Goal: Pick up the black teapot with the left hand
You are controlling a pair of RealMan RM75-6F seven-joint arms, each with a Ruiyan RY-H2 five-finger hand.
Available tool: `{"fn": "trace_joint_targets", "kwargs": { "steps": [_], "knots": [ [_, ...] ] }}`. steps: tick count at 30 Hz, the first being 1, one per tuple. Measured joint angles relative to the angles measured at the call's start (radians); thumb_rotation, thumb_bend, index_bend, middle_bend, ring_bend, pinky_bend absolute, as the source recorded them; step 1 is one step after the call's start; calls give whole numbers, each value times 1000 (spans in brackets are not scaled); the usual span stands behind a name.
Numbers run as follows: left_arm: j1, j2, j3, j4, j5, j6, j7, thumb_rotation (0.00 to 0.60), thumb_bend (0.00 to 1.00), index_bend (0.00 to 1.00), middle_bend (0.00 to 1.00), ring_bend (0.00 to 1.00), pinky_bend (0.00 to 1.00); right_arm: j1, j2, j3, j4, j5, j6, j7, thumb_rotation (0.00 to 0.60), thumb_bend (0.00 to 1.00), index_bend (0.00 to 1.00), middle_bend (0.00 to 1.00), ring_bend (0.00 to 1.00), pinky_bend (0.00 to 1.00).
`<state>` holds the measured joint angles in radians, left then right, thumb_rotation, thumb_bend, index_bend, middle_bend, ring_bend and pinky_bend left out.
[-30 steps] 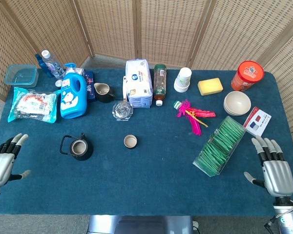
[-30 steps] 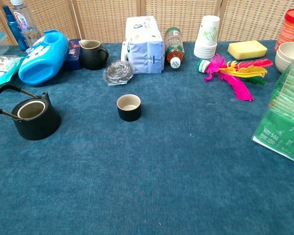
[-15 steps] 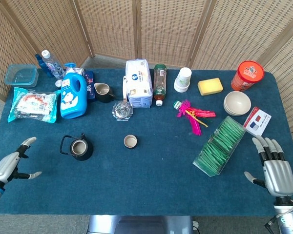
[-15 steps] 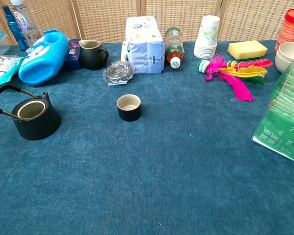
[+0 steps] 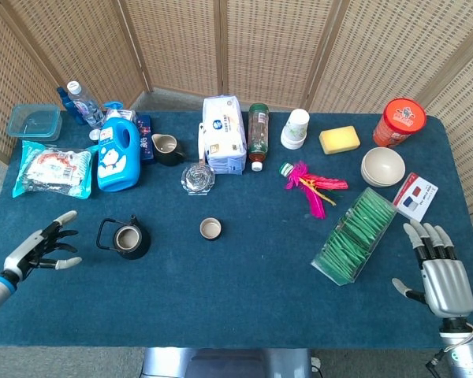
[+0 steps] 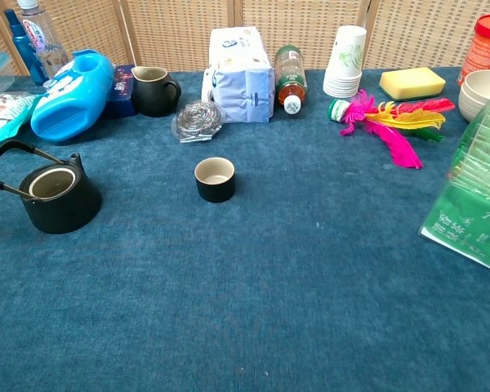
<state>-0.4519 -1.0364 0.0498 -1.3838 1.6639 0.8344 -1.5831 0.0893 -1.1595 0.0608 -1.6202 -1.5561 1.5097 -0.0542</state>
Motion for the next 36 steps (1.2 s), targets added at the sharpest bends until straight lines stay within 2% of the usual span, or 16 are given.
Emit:
{"fn": "trace_joint_targets", "kwargs": {
  "steps": [1,7,26,30,33,36],
  "knots": [
    [-30,-1,10,16,21,-8,-62,600,0,0,0,119,296,1,0,1,0,2,-2,1,600,0,0,0,0,0],
    [-113,-9,39,41,63,-18,-204,600,0,0,0,116,290,2,2,2,0,8,-6,3,600,0,0,0,0,0],
    [-188,-59,85,24,31,5,-354,600,9,0,0,129,294,6,3,-4,-4,8,-20,-7,600,0,0,0,0,0],
    [-191,-67,87,15,15,13,-372,600,132,0,0,195,356,6,3,-5,-4,8,-22,-7,600,0,0,0,0,0],
    [-197,-73,89,8,5,9,-376,600,203,0,0,196,367,8,3,-6,-4,8,-26,-6,600,0,0,0,0,0],
    [-203,-77,88,0,-13,-4,-367,600,286,1,52,224,413,9,5,-8,-6,8,-29,-4,600,0,0,0,0,0]
  ]
}}
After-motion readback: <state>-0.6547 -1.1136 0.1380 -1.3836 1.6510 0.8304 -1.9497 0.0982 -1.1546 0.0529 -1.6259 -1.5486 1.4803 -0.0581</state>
